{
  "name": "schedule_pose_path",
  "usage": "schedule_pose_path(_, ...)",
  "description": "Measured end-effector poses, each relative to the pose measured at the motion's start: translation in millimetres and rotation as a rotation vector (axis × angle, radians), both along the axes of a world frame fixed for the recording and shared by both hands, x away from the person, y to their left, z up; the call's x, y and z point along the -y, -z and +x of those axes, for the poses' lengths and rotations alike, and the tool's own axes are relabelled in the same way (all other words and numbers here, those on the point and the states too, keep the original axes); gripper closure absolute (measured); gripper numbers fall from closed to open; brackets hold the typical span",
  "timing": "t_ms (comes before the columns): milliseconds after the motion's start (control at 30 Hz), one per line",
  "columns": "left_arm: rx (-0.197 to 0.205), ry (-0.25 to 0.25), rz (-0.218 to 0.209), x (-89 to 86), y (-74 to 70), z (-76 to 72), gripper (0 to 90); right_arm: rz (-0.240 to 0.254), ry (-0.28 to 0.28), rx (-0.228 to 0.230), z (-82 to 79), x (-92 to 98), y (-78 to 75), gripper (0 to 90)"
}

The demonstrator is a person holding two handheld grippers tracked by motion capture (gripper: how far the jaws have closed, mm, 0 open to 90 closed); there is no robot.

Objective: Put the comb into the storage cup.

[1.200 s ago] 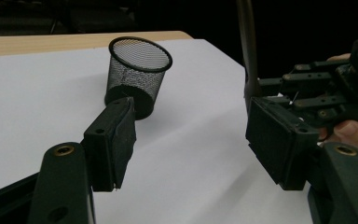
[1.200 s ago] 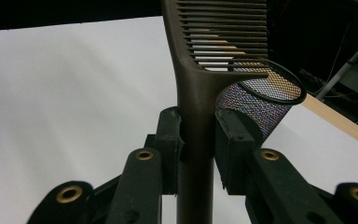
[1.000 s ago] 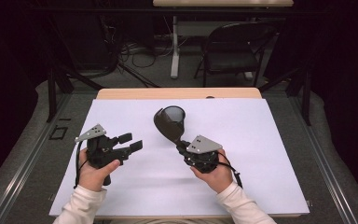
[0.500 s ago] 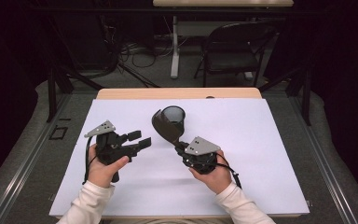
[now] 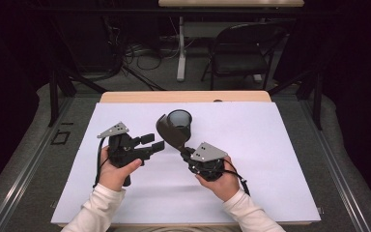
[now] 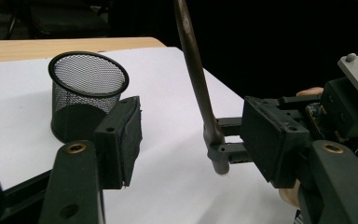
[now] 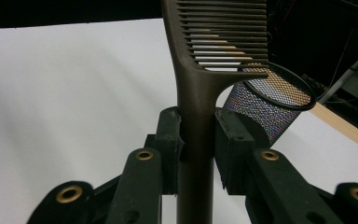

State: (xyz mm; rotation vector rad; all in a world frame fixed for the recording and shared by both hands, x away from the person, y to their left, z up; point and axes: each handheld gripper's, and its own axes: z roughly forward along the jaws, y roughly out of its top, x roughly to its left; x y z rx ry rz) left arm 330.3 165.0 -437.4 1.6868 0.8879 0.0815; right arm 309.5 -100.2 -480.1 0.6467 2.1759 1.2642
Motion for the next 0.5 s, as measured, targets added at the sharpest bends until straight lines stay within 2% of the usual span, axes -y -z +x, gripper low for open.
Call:
schedule_pose_path(367, -0.009, -0.002, -0.006, 7.7, -2.4, 5.2, 43.6, 0.0, -0.003, 0.004, -0.6, -0.7, 0.2, 72.9)
schedule_pose_path(500, -0.025, 0.004, -0.015, 11.7, -3.4, 7.3, 45.8, 0.0, -0.003, 0.002, -0.9, -1.2, 0.4, 72.8)
